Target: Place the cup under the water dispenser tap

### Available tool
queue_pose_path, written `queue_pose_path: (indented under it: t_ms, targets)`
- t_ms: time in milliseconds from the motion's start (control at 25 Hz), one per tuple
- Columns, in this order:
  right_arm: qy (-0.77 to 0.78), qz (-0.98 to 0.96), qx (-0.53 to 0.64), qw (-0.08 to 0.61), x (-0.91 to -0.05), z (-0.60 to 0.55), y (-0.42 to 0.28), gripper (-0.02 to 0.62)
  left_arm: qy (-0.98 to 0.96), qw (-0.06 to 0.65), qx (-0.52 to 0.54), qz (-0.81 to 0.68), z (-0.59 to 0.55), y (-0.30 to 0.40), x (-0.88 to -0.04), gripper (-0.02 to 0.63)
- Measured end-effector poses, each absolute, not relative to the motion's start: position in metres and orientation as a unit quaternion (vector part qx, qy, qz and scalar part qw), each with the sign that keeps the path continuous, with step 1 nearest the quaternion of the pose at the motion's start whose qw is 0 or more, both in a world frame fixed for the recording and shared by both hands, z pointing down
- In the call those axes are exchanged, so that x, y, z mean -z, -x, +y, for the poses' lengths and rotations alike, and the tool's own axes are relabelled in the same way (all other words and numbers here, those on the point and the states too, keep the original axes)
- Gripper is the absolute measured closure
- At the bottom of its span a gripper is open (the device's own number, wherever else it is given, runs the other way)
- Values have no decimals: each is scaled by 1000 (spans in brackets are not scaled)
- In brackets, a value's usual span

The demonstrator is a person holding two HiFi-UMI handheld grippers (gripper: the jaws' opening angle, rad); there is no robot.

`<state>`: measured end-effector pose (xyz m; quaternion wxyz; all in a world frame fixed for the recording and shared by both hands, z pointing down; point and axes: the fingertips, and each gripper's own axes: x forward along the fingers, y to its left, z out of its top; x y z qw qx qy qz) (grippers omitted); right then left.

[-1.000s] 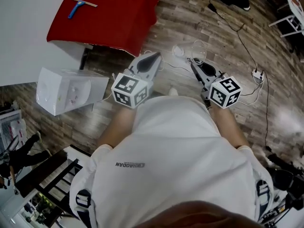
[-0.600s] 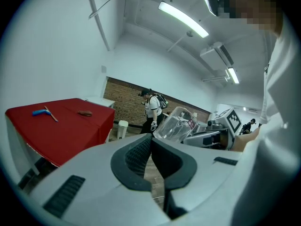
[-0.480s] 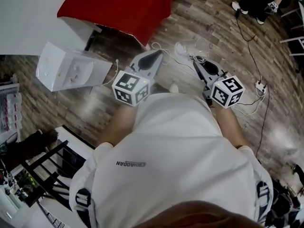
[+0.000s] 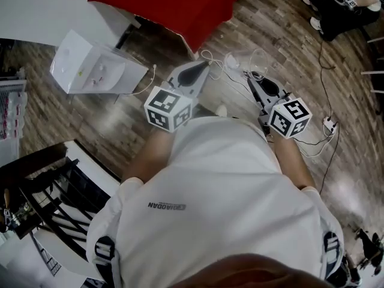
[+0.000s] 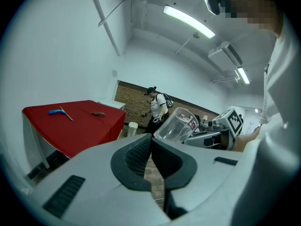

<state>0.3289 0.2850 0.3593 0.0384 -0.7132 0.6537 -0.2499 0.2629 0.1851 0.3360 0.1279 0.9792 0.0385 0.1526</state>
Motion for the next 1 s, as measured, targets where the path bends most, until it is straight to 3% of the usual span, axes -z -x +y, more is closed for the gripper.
queue_pose_path:
  t_ms: [1000]
  targets:
    - [613,750,247,12,-362,212,-270,546,-973,135,-153,-108,136,-170,-330,611]
